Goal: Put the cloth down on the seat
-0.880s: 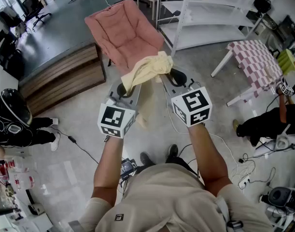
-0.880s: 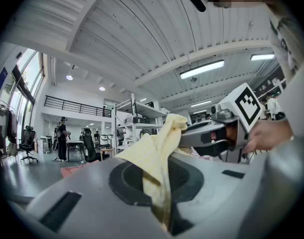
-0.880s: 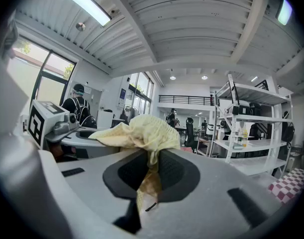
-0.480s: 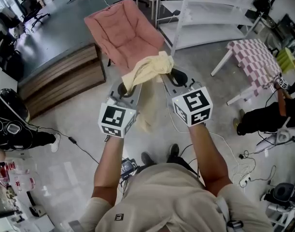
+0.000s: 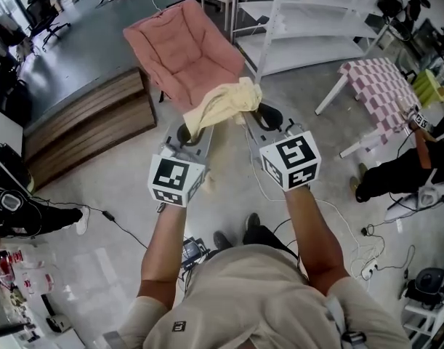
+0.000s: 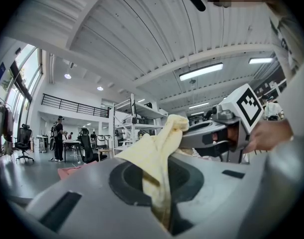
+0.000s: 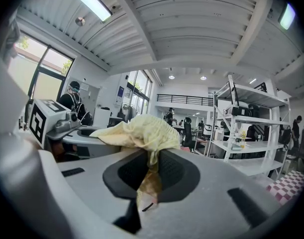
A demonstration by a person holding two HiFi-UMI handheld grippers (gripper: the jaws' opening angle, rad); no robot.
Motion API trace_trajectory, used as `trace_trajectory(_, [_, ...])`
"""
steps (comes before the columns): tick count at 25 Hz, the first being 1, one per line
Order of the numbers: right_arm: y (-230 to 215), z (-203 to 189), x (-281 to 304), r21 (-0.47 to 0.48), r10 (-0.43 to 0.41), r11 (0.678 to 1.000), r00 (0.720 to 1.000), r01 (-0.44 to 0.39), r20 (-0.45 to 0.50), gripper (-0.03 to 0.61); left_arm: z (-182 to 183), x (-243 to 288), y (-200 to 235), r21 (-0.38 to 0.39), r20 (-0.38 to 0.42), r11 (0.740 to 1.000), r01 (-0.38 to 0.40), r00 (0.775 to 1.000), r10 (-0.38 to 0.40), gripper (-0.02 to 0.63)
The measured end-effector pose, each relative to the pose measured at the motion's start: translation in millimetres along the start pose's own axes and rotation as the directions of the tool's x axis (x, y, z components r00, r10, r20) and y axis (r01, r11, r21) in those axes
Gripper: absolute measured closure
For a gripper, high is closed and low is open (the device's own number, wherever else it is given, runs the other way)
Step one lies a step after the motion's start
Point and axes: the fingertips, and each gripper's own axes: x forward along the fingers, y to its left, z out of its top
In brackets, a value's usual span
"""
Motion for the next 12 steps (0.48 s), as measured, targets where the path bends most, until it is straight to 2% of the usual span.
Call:
trace_trajectory(6, [-15.4, -5.9, 21.2, 0.001, 0.009, 1.000, 1.000, -0.009, -0.003, 0.545, -5.2, 20.1, 11.9, -0.002, -0.007, 1.000, 0.006, 1.000, -0.006, 0.586])
trace_trajectory(12, [-47.0, -10.2, 66.2, 0.006, 0.045, 0.999, 0.999, -0.045, 0.003, 0.545, -12.7, 61.6, 44.3, 0.008, -0.027, 1.000, -0.019, 0.999, 0.020, 0.586])
